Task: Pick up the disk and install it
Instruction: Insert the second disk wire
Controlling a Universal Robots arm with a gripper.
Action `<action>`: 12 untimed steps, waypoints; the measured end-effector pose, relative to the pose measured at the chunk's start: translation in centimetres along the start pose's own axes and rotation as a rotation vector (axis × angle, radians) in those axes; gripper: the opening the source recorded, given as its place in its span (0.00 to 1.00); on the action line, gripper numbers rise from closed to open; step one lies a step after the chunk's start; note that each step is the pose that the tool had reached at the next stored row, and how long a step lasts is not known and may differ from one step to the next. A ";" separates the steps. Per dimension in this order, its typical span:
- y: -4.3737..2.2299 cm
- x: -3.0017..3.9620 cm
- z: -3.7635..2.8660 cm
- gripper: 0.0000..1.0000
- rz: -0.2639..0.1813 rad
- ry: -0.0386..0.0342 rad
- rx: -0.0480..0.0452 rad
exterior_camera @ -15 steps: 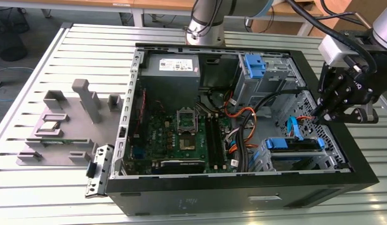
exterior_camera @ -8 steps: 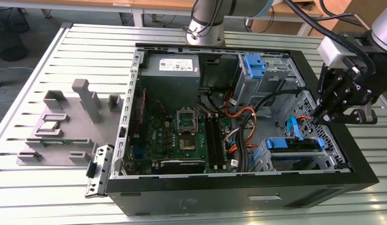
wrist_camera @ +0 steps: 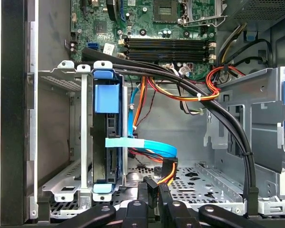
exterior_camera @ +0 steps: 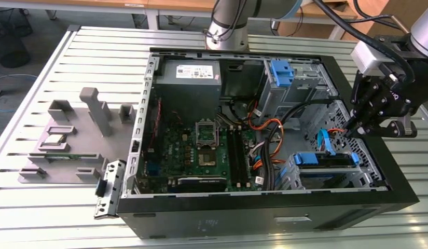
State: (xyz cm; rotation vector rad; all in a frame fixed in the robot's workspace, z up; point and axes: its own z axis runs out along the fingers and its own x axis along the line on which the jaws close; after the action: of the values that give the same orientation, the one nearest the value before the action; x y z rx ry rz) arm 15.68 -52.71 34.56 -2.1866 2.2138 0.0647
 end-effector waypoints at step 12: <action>0.01 0.00 0.01 0.16 0.000 0.0000 0.0000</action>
State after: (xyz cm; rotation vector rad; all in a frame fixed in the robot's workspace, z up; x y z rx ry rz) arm 15.66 -52.71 34.55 -2.1866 2.2138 0.0647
